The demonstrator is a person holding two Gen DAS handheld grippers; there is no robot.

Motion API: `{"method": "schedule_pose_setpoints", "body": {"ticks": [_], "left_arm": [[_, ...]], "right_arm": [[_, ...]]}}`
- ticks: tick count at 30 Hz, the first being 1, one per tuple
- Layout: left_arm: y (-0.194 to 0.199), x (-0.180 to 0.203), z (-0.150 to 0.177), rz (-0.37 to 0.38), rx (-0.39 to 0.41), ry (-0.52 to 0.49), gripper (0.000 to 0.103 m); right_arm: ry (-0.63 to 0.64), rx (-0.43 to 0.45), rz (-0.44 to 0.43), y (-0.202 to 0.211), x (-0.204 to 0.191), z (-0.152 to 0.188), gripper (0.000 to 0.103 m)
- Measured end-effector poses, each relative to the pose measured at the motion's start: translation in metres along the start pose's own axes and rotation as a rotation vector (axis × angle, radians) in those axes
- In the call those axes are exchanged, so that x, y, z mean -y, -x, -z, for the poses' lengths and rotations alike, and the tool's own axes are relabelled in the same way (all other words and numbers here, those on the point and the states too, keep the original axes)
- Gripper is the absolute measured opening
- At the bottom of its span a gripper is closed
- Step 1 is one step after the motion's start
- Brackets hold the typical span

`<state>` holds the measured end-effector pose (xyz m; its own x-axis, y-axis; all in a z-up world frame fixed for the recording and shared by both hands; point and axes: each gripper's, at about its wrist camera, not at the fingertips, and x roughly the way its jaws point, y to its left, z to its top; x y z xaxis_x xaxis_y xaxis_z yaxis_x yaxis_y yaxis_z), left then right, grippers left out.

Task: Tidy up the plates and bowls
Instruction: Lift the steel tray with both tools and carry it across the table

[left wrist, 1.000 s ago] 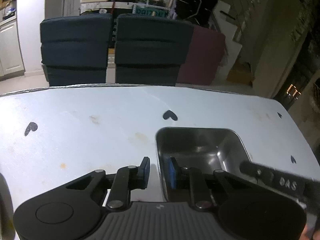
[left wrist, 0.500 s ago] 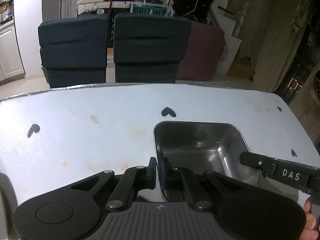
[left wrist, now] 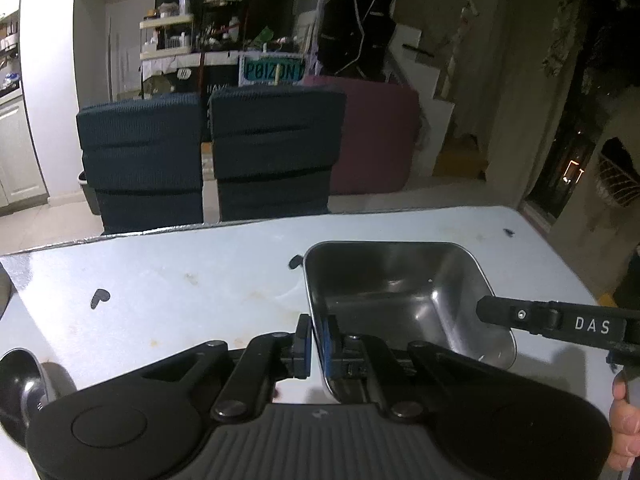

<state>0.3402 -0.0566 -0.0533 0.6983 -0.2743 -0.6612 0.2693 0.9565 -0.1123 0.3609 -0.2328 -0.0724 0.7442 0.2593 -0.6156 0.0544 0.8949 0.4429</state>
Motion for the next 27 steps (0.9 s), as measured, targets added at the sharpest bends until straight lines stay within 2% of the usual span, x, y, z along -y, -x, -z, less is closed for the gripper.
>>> {"method": "schedule_pose_setpoints", "body": {"ticks": [8,15,27], "left_arm": [[0.047,0.029,0.014,0.036,0.026,-0.017,0.007],[0.072,0.053,0.037,0.085,0.024,-0.025,0.007],[0.071,0.100,0.065,0.142,-0.023,-0.112,0.007]], "right_arm": [[0.017,0.027,-0.042,0.063,0.005,0.002,0.007],[0.049,0.067,-0.067,0.113,0.012,0.010,0.008],[0.038,0.064,-0.026,0.151,0.043,0.035,0.010]]}}
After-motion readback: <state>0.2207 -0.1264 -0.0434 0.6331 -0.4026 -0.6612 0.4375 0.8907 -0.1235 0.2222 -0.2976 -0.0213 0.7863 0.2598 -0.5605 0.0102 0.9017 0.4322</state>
